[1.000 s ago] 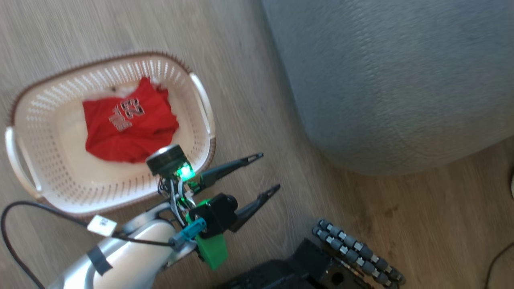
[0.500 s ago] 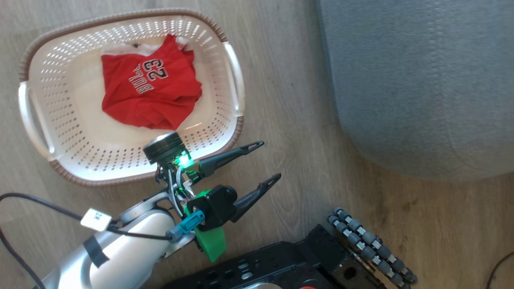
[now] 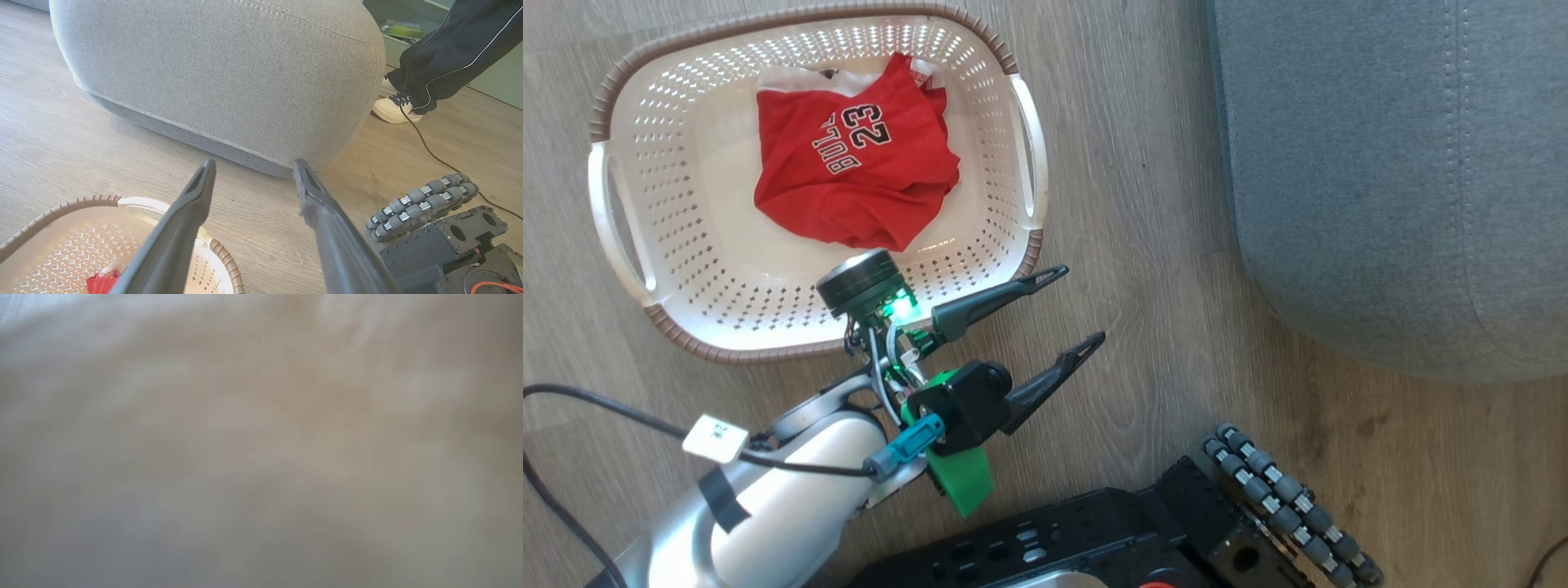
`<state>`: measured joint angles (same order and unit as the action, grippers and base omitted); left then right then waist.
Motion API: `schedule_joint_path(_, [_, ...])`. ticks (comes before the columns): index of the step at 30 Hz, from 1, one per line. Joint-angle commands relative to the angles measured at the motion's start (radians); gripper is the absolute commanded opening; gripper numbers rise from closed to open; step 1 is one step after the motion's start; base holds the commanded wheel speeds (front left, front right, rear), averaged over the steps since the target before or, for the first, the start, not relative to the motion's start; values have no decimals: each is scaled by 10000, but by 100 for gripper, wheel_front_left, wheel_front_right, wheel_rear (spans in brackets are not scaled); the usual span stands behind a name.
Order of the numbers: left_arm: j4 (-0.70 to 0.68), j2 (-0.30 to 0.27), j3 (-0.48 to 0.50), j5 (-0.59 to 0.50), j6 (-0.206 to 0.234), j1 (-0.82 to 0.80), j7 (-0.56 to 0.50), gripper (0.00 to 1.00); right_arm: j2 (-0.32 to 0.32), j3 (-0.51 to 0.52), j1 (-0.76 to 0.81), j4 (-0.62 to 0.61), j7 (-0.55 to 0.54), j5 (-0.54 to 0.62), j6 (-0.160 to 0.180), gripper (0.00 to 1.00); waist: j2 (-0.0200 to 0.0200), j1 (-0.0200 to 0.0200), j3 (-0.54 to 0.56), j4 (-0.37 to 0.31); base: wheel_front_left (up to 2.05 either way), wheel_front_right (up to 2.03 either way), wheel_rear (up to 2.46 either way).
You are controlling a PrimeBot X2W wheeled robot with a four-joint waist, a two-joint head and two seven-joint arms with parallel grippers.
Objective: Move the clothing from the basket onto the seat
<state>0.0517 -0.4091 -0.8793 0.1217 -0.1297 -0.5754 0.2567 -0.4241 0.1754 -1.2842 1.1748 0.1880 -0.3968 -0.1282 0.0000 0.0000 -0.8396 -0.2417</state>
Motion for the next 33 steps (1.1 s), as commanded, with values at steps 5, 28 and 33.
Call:
schedule_joint_path(5, [-248,17,87,-38,-10,110,51,100,-261,-407,2,267,84,-110,-25,0,0,0,215,-40,0,0,0])
schedule_joint_path(28, [27,1307,144,372,-10,1054,51,100,-1013,-1335,996,1052,-306,267,-25,100,0,0,3471,365,0,0,0])
schedule_joint_path(33, [58,1728,551,404,-10,1509,51,100,-1341,-1743,1407,1059,35,762,-25,100,0,0,4556,599,0,0,0])
